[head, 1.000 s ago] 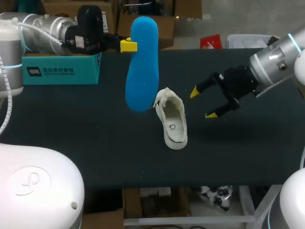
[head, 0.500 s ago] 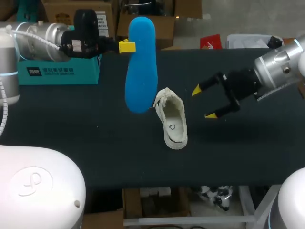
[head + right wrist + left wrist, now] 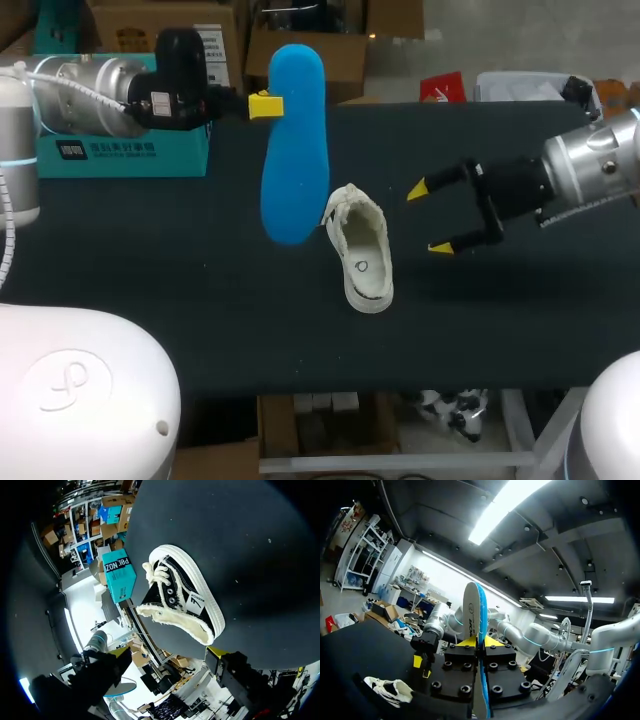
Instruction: Open the shoe tongue, take the insole out of the shoe, put the insole back into the shoe, and pack the shoe into the shoebox
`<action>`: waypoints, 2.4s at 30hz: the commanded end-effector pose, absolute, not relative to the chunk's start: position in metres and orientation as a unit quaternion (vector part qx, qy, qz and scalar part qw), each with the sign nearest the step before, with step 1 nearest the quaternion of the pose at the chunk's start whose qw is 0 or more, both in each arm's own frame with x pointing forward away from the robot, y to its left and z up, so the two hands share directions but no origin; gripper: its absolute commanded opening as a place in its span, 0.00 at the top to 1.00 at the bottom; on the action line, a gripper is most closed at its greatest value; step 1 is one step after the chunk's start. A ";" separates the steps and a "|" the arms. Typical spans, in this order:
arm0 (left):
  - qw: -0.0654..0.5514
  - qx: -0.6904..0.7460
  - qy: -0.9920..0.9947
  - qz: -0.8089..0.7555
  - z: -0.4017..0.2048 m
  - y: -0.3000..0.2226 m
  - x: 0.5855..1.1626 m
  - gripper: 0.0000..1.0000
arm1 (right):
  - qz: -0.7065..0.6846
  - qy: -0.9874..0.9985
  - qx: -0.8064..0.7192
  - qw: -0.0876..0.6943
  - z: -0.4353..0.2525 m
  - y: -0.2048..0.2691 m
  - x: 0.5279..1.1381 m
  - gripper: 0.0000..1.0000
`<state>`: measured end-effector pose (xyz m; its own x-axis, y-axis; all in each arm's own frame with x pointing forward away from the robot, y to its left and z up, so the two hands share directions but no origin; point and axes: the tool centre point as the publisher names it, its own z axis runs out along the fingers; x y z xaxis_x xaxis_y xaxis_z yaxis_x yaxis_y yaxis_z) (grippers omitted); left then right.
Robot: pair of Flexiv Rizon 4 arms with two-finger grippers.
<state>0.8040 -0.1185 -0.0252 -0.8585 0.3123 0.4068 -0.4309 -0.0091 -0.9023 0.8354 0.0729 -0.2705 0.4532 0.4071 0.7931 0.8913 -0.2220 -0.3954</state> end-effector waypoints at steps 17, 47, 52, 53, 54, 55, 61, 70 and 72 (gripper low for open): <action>0.195 0.004 -0.689 0.698 -0.047 -0.127 0.803 1.00 | -0.257 -0.410 -0.748 0.454 -0.273 0.078 0.843 0.00; -0.038 -0.252 -0.685 0.683 -0.142 -0.196 0.773 1.00 | -0.153 -0.186 -0.792 0.561 -0.278 0.137 0.821 0.10; -0.083 -0.267 -0.687 0.670 -0.155 -0.207 0.771 1.00 | -0.151 -0.180 -0.787 0.570 -0.276 0.139 0.816 0.15; -0.095 -0.271 -0.689 0.665 -0.158 -0.209 0.771 1.00 | -0.150 -0.178 -0.788 0.570 -0.275 0.140 0.815 0.16; -0.095 -0.272 -0.690 0.664 -0.161 -0.210 0.770 1.00 | -0.150 -0.178 -0.788 0.570 -0.275 0.140 0.814 0.21; -0.107 -0.274 -0.689 0.663 -0.163 -0.211 0.769 1.00 | -0.149 -0.177 -0.788 0.570 -0.275 0.142 0.813 0.27; -0.118 -0.276 -0.688 0.661 -0.173 -0.215 0.768 1.00 | -0.147 -0.174 -0.782 0.580 -0.275 0.143 0.811 0.59; -0.120 -0.271 -0.685 0.666 -0.179 -0.214 0.766 1.00 | -0.147 -0.171 -0.776 0.588 -0.276 0.142 0.807 0.79; -0.120 -0.270 -0.685 0.666 -0.180 -0.214 0.766 1.00 | -0.146 -0.171 -0.777 0.588 -0.276 0.142 0.807 1.00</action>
<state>0.7677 -0.2130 -0.1770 -0.8237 0.2236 -0.5211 0.5286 -0.0300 -0.8484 0.8072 0.1441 -0.2753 0.8983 0.0937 0.4293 0.4385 -0.2546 -0.8619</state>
